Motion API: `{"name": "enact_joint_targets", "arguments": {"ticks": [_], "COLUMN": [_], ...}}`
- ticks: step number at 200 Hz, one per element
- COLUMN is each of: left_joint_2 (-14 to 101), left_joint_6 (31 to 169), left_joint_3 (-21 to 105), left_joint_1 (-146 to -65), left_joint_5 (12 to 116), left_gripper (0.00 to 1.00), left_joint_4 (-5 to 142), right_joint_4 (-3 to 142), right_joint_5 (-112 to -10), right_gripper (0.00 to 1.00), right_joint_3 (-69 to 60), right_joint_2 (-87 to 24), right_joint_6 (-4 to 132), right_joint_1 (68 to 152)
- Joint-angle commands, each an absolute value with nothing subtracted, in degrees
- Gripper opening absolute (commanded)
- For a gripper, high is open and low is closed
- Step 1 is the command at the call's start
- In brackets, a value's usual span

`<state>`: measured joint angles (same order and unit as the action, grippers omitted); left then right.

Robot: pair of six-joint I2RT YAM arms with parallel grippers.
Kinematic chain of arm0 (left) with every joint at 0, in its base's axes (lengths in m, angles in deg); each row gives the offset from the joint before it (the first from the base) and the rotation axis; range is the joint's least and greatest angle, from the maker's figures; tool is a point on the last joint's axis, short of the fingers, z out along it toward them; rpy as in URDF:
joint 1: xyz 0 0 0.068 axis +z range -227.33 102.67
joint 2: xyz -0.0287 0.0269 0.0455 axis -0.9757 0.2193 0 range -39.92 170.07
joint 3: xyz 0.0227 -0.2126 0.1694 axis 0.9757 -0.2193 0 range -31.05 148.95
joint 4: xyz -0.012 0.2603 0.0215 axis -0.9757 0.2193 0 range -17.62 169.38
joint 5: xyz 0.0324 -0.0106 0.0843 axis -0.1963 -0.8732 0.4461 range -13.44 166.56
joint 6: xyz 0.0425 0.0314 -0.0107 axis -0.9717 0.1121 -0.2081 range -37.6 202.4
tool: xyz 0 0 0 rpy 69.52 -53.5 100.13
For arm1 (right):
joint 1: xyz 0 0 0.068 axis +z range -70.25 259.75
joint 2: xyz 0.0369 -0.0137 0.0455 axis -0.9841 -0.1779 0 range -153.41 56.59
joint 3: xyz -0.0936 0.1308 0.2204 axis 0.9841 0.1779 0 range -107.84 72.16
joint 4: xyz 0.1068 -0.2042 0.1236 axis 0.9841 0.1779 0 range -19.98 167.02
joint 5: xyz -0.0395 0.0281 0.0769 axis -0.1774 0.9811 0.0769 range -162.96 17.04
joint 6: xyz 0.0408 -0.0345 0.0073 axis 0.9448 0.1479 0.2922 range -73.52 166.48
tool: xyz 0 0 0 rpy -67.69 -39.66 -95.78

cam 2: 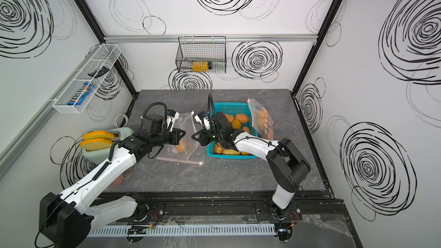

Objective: Put the potatoes into a zipper bag and zip it
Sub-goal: Adjust the zipper food storage bag in the zipper food storage bag.

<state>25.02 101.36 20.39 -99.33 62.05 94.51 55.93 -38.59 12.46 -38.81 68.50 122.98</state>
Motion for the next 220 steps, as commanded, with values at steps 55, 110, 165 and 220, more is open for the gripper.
{"name": "enact_joint_targets", "arguments": {"ticks": [55,110,165,220], "left_joint_2": [18.43,18.67,19.92,23.17], "left_joint_6": [99.4,98.66,97.27,97.94], "left_joint_3": [25.72,30.21,36.92,29.23], "left_joint_1": [-99.33,-99.23,-99.37,-101.45], "left_joint_5": [74.36,79.78,95.5,76.35], "left_gripper": [0.0,0.0,0.0,0.0], "left_joint_4": [106.67,112.19,121.18,109.76], "right_joint_4": [48.23,52.64,52.8,57.76], "right_joint_5": [-35.18,-34.87,-44.49,-61.72], "right_gripper": [0.0,0.55,0.72,0.73], "right_joint_3": [15.98,12.62,18.36,21.7], "right_joint_2": [-31.12,-34.28,-24.89,-25.07], "right_joint_6": [69.71,68.42,65.62,68.61], "right_joint_1": [123.17,123.39,121.3,112.23]}}
